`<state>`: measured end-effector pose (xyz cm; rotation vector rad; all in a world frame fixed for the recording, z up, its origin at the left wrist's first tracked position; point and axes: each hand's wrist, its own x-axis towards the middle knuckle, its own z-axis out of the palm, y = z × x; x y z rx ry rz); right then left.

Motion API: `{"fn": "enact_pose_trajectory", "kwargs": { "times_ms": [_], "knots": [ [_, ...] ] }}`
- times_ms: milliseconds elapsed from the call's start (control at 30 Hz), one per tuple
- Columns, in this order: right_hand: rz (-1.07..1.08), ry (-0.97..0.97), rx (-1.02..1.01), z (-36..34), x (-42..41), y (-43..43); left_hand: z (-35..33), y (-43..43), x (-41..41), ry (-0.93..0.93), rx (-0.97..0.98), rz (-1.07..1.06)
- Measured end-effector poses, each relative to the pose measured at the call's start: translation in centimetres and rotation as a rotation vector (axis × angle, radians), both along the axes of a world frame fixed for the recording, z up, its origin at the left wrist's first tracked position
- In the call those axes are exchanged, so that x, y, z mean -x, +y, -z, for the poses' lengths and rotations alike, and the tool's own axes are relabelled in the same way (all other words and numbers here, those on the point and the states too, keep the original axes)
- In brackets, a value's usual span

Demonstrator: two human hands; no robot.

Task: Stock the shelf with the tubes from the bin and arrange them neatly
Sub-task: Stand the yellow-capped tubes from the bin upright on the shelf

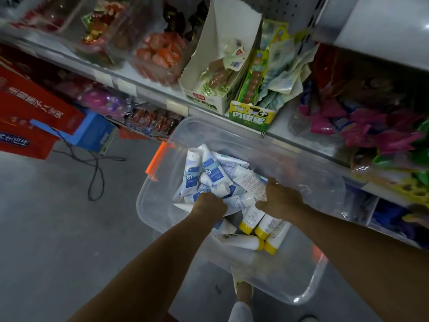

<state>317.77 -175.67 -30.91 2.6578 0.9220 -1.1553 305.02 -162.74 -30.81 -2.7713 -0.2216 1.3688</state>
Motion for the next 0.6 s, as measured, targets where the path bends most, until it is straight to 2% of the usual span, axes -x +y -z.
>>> {"fn": "enact_pose_trajectory", "kwargs": {
  "times_ms": [67,133,200,300,367,467,600],
  "knots": [
    [0.030,0.019,-0.002,-1.5,0.0,-1.0,-1.7,0.5,0.1,-0.090,-0.069,-0.060],
    [0.077,0.053,0.002,-3.5,-0.1,-2.1,-3.7,1.2,0.4,-0.181,-0.059,-0.244],
    [0.187,0.129,-0.010,-5.4,-0.3,-3.3,-5.9,1.8,0.8,-0.264,-0.027,-0.499],
    [0.463,0.353,-0.175,-8.5,-0.4,-5.0,-9.5,1.7,1.5,-0.432,0.106,-0.949],
    [0.528,0.435,-0.246,-11.0,-0.5,-6.2,-11.7,0.6,1.7,-0.525,0.330,-1.416],
    [0.585,0.491,-0.382,-14.7,-0.4,-8.5,-15.6,-3.4,2.4,-0.676,0.803,-1.863],
    [0.734,0.604,-0.624,-20.2,0.1,-12.3,-21.5,-10.8,3.3,-0.577,1.383,-2.099]
  ]
}}
